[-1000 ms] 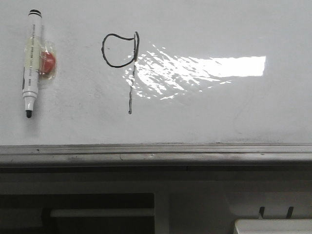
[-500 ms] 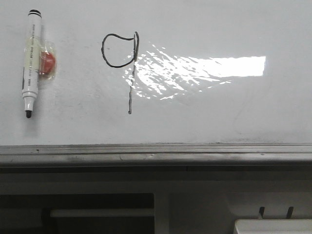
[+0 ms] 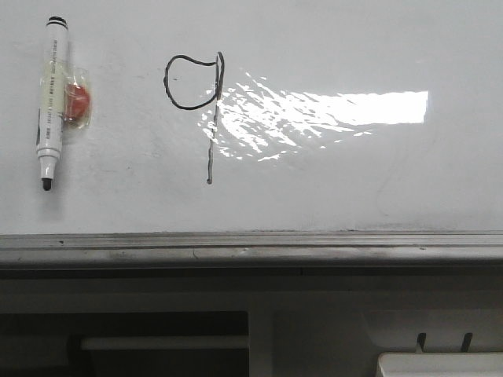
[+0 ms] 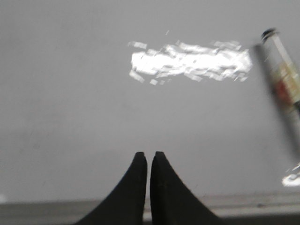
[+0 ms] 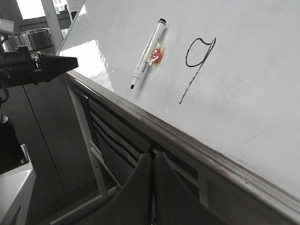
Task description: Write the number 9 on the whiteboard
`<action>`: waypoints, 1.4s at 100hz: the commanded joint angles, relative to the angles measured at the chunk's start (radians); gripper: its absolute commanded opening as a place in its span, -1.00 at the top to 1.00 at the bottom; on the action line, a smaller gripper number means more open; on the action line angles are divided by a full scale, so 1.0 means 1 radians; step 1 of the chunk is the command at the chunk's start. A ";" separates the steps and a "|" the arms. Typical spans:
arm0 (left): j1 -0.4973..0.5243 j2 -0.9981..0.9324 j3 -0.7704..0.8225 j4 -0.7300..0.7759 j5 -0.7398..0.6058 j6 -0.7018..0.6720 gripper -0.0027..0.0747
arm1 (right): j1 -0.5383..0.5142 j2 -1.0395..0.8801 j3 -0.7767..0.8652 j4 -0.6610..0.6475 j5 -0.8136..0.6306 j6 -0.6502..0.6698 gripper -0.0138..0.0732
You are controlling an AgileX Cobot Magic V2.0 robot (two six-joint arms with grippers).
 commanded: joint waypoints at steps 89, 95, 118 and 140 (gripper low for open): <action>0.079 -0.029 0.042 0.013 0.052 -0.007 0.98 | 0.002 0.012 -0.028 -0.013 -0.076 -0.006 0.84; 0.079 -0.029 0.042 0.013 0.052 -0.007 0.98 | 0.002 0.012 -0.027 -0.018 -0.071 -0.006 0.84; 0.079 -0.029 0.042 0.013 0.052 -0.007 0.98 | -0.106 0.015 0.044 -0.053 -0.243 -0.006 0.84; 0.079 -0.029 0.042 0.013 0.052 -0.007 0.98 | -0.491 0.029 0.117 -0.040 -0.495 -0.006 0.84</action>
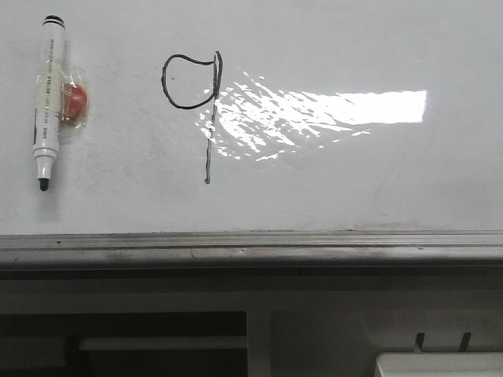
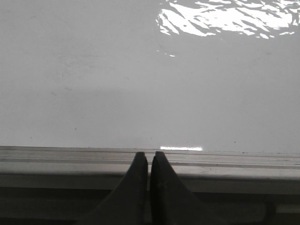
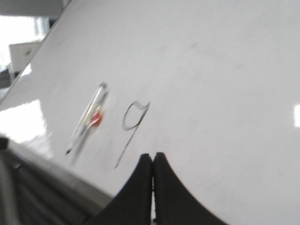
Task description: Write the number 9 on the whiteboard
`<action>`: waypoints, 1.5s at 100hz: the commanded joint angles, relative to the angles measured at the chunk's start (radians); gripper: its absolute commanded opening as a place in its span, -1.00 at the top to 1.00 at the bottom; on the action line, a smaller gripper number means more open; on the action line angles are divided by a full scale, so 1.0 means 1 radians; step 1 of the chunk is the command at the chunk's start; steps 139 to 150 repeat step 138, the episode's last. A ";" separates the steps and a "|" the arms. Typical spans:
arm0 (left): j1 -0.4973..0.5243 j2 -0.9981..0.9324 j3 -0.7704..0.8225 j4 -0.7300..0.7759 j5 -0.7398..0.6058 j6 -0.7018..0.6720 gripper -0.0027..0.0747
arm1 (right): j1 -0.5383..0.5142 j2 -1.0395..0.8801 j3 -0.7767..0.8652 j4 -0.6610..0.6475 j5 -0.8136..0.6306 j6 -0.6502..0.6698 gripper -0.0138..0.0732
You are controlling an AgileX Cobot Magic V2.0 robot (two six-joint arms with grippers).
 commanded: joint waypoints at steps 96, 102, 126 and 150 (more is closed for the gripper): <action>0.000 -0.029 0.042 0.000 -0.052 -0.007 0.98 | -0.637 -0.023 0.025 0.165 0.462 -0.027 0.84; 0.000 -0.029 0.042 0.000 -0.052 -0.007 0.98 | -0.637 -0.023 0.025 0.165 0.459 -0.027 0.84; 0.000 -0.029 0.042 0.000 -0.052 -0.007 0.98 | -0.637 -0.023 0.025 0.165 0.459 -0.027 0.84; 0.000 -0.029 0.042 0.000 -0.052 -0.007 0.98 | -0.637 -0.023 0.025 0.165 0.459 -0.027 0.84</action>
